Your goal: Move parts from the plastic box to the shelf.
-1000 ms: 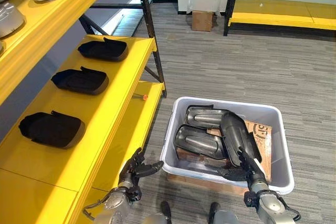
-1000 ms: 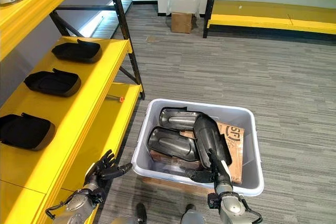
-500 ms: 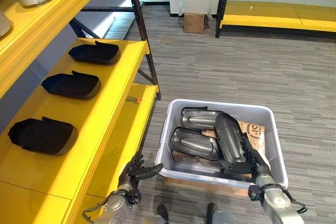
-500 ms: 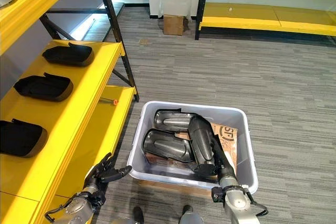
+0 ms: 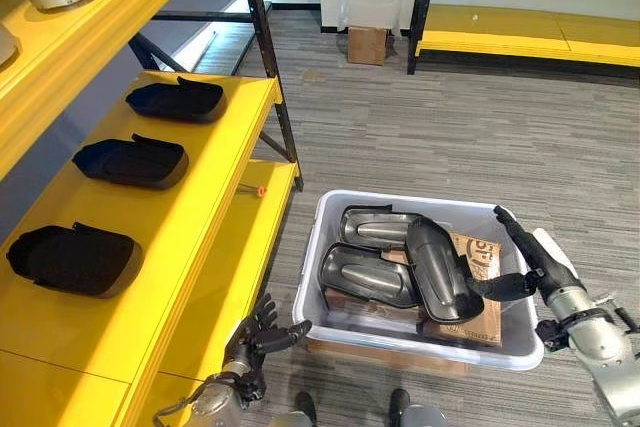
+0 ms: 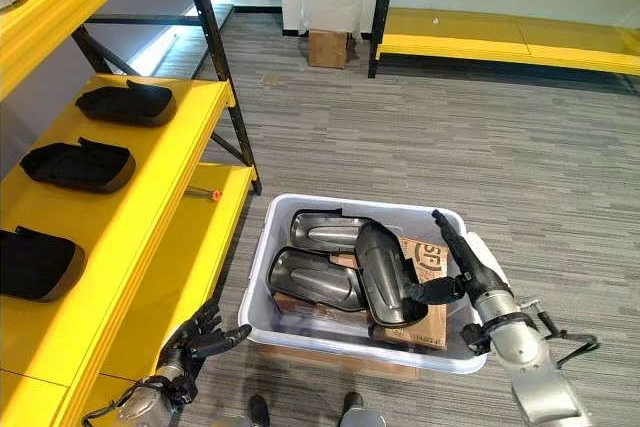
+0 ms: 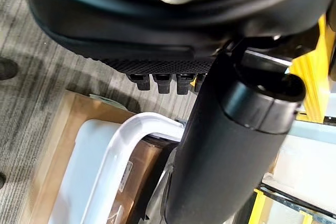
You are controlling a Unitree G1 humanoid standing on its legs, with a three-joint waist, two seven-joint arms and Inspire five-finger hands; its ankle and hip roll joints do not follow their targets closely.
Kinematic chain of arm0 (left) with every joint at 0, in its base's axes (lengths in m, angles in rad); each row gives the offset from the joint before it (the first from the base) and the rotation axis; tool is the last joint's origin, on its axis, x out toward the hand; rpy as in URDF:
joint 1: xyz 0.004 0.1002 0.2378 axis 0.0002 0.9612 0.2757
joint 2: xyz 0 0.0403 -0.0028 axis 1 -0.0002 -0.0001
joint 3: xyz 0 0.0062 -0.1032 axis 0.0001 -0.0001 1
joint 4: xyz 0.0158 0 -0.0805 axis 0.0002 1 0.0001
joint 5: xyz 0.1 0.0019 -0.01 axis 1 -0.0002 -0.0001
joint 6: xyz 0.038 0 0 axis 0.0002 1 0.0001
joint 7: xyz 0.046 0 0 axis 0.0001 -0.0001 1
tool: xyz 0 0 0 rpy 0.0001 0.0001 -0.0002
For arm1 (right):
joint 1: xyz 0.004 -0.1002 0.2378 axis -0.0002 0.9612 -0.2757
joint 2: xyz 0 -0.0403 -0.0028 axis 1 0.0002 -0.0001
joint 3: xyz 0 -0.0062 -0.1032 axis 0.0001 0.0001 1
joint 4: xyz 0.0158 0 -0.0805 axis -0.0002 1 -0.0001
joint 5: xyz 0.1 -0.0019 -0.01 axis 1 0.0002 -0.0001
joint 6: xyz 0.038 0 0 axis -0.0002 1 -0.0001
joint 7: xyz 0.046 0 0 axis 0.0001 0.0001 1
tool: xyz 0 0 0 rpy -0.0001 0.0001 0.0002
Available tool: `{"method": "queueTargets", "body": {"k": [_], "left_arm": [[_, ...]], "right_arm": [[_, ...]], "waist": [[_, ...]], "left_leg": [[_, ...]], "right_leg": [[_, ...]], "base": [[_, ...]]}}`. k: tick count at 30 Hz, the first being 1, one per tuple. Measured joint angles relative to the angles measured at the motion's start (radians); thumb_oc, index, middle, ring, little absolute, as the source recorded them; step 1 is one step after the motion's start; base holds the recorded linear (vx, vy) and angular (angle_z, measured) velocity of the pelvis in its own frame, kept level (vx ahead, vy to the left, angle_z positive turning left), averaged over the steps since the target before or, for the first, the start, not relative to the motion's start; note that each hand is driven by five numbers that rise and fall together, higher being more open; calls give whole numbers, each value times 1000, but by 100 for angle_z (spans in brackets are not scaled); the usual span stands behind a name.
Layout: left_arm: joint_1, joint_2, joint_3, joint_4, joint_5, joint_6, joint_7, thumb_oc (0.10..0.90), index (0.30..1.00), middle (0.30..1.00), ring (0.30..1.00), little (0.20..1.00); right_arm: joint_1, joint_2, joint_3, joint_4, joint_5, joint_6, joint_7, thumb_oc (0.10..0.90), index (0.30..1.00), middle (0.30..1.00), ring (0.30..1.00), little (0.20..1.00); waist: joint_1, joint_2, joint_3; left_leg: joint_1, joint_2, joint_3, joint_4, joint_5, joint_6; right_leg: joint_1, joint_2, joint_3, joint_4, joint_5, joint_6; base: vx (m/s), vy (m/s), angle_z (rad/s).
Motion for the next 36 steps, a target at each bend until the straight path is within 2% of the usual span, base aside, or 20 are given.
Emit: {"method": "queueTargets", "body": {"k": [4, 7, 16, 21, 25, 36], "left_arm": [[10, 2, -1, 0, 0, 0, -4, 900, 1000, 1000, 1000, 1000], [11, 8, -2, -1, -1, -1, -27, 900, 1000, 1000, 1000, 1000], [18, 42, -3, -2, -2, -11, -42, 900, 1000, 1000, 1000, 1000], [13, 38, -3, -2, -2, -16, -43, 900, 1000, 1000, 1000, 1000], [4, 37, -4, -2, -2, -16, -42, 900, 1000, 1000, 1000, 1000], [6, 38, -5, 2, -2, -17, -42, 900, 1000, 1000, 1000, 1000]], "right_arm": [[-34, -55, 30, 2, -21, -8, 44, 900, 1000, 1000, 1000, 1000], [-65, -120, 106, 14, -51, -26, 92, 900, 1000, 1000, 1000, 1000], [-159, -168, 240, 87, -130, -46, 148, 900, 1000, 1000, 1000, 1000], [-171, -149, 264, 112, -138, -43, 159, 900, 1000, 1000, 1000, 1000], [-220, -140, 346, 134, -171, -42, 168, 900, 1000, 1000, 1000, 1000], [-240, -119, 375, 233, -252, -43, 165, 900, 1000, 1000, 1000, 1000]], "waist": [[1, -1, -1], [1, 0, -2], [2, 3, -3], [4, 4, -4], [12, 5, -4], [53, 4, -4]], "left_leg": [[-4, 0, -7, 0, 0, 0], [-5, 0, -16, 0, 1, -1], [-3, -1, -20, 0, 2, -1], [-2, -1, -26, 0, 2, -1], [-2, -1, -30, 0, 2, -1], [-11, -1, -48, 0, 2, -1]], "right_leg": [[1, 0, -6, 1, 0, 0], [4, -1, -15, 0, 0, 0], [11, -1, -20, -4, 0, 0], [18, -1, -27, -8, 0, 0], [21, -1, -31, -10, 0, 0], [29, 0, -51, -22, 0, 0]], "base": [[-15, -11, 5], [-6, -7, 8], [0, -1, 0], [-2, -1, 3], [-1, 1, 2], [-16, -3, 4]]}}
